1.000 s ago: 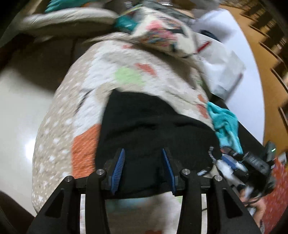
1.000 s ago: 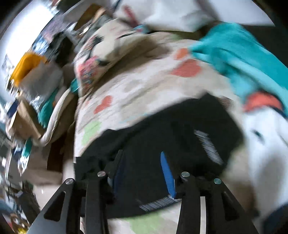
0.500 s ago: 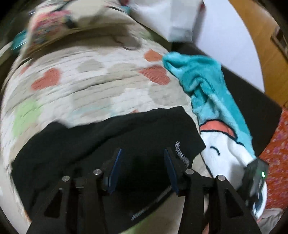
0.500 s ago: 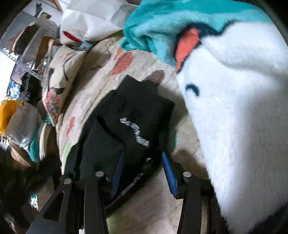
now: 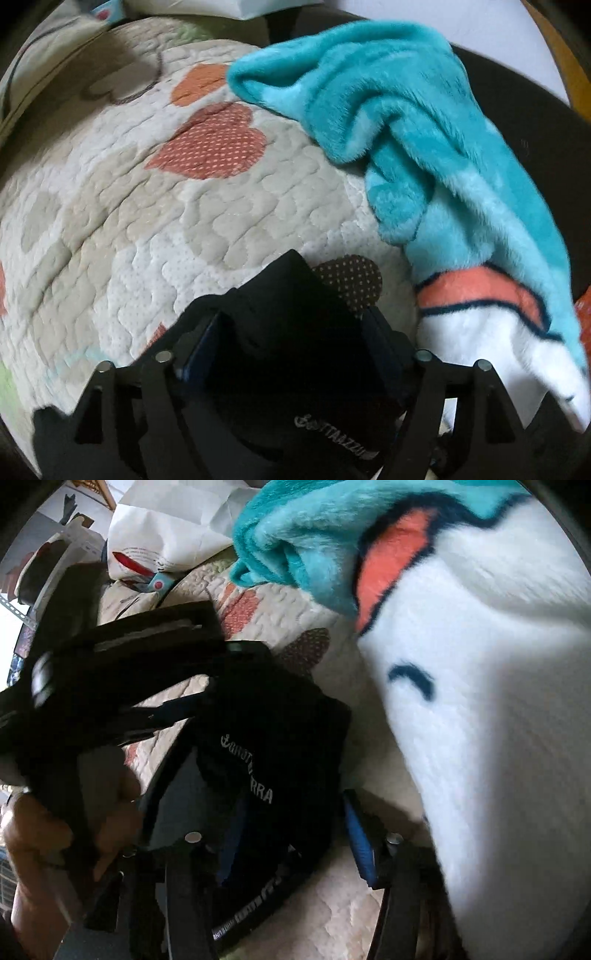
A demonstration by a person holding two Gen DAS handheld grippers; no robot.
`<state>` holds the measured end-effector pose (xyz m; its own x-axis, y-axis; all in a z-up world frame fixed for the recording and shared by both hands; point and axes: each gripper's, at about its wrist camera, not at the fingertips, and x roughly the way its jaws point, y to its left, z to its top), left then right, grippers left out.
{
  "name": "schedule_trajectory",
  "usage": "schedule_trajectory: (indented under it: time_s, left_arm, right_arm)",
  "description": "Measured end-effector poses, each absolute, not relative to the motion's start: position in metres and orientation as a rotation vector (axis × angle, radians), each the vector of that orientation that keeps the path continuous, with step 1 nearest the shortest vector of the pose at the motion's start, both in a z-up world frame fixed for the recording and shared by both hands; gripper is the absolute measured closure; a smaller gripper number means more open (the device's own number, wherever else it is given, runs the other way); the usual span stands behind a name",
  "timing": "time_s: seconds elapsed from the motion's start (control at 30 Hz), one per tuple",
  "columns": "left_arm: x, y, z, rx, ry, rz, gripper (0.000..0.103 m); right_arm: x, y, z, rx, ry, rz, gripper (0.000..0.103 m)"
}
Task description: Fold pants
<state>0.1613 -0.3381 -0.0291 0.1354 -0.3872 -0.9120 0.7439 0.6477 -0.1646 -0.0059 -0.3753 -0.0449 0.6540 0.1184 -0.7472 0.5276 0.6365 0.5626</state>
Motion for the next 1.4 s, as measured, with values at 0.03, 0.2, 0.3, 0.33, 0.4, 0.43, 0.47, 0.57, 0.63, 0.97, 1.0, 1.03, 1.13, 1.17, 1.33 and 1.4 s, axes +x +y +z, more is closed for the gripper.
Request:
schedule_trajectory:
  time_s: [0.03, 0.2, 0.3, 0.33, 0.4, 0.43, 0.47, 0.57, 0.63, 0.97, 1.0, 1.03, 1.13, 1.17, 1.33, 1.4]
  left_arm:
    - [0.160, -0.338, -0.028, 0.400, 1.159, -0.827, 0.072]
    - [0.166, -0.307, -0.009, 0.321, 1.151, -0.815, 0.093]
    - [0.158, -0.289, 0.005, 0.281, 1.123, -0.817, 0.093]
    - [0.154, -0.282, 0.012, 0.259, 1.112, -0.819, 0.094]
    - [0.147, -0.266, 0.024, 0.207, 1.095, -0.823, 0.094]
    - [0.144, -0.257, 0.030, 0.173, 1.086, -0.823, 0.094]
    - [0.141, -0.244, 0.037, 0.138, 1.077, -0.821, 0.094]
    - [0.139, -0.201, 0.057, -0.010, 1.054, -0.807, 0.094]
    - [0.138, -0.167, 0.066, -0.116, 1.047, -0.798, 0.094]
    - [0.125, 0.051, 0.006, -0.643, 1.085, -0.554, 0.090]
    - [0.122, 0.072, -0.009, -0.696, 1.102, -0.505, 0.090]
    - [0.119, 0.085, -0.020, -0.734, 1.111, -0.475, 0.090]
    - [0.108, 0.129, -0.048, -0.873, 1.132, -0.435, 0.089]
    - [0.105, 0.136, -0.051, -0.888, 1.133, -0.432, 0.088]
    - [0.088, 0.166, -0.052, -0.944, 1.111, -0.381, 0.081]
    - [0.080, 0.168, -0.035, -0.898, 1.063, -0.348, 0.081]
  right_arm:
    - [-0.004, -0.375, -0.044, 0.873, 0.849, -0.249, 0.050]
    - [0.002, -0.369, -0.035, 0.850, 0.848, -0.180, 0.085]
    - [0.004, -0.354, -0.017, 0.763, 0.816, -0.129, 0.088]
    - [0.004, -0.347, -0.010, 0.726, 0.802, -0.111, 0.088]
    - [0.004, -0.332, 0.004, 0.650, 0.779, -0.078, 0.088]
    - [0.003, -0.326, 0.009, 0.619, 0.770, -0.066, 0.088]
    - [0.003, -0.318, 0.016, 0.588, 0.763, -0.050, 0.088]
    - [0.004, -0.285, 0.042, 0.479, 0.734, 0.032, 0.089]
    - [0.005, -0.258, 0.057, 0.397, 0.722, 0.093, 0.089]
    - [0.016, -0.105, 0.039, 0.019, 0.842, 0.382, 0.088]
    - [0.018, -0.092, 0.031, -0.018, 0.861, 0.401, 0.086]
    - [0.018, -0.078, 0.022, -0.059, 0.881, 0.413, 0.080]
    - [0.015, -0.056, 0.001, -0.096, 0.941, 0.433, 0.065]
    - [0.014, -0.055, -0.001, -0.084, 0.953, 0.445, 0.055]
    - [-0.007, -0.061, 0.012, -0.083, 0.981, 0.523, 0.047]
    - [-0.010, -0.074, 0.020, -0.066, 0.985, 0.537, 0.047]
